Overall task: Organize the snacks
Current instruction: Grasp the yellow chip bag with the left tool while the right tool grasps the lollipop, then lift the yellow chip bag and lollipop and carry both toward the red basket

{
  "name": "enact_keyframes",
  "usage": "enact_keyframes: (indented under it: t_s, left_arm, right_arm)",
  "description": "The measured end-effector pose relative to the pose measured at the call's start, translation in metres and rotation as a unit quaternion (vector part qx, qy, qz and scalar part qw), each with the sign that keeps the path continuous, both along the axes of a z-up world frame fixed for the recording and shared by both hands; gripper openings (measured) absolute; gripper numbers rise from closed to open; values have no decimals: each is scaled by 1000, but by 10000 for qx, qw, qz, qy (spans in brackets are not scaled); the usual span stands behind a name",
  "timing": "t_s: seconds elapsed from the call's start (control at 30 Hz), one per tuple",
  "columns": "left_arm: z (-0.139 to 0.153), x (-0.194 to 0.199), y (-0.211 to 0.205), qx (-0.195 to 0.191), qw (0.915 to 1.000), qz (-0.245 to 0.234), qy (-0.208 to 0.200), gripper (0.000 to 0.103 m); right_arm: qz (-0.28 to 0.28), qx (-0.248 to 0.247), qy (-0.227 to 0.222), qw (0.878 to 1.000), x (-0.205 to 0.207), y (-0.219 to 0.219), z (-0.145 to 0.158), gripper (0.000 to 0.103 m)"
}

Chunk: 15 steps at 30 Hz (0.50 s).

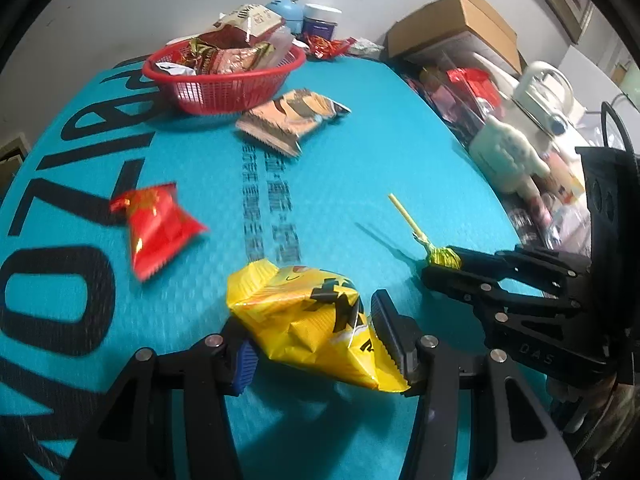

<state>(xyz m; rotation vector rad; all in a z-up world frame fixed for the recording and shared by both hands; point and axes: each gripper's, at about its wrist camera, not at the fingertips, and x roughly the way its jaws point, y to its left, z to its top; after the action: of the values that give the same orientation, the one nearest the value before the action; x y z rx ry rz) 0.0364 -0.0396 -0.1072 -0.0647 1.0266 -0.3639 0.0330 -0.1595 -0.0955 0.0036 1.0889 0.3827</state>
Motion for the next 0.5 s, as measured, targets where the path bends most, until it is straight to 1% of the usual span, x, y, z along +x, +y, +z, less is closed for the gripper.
enact_keyframes:
  t_s: [0.13,0.27,0.37,0.5]
  left_arm:
    - [0,-11,0,20,10000,-60,54,51]
    - [-5,-14,3,145,9999,61,53,51]
    - [-6,-14,7,16,9999,125,92,51]
    - [-7,-14,7,5,9999,128,91,51]
  right_arm:
    - [98,37,31,9999,-14,3,2,26]
    - [157,69,25,9998,-21,4,2,27]
    - [200,1,-54,9998,-22,7,1,27]
    - [227,109,-58,9997,-20,7,0,36]
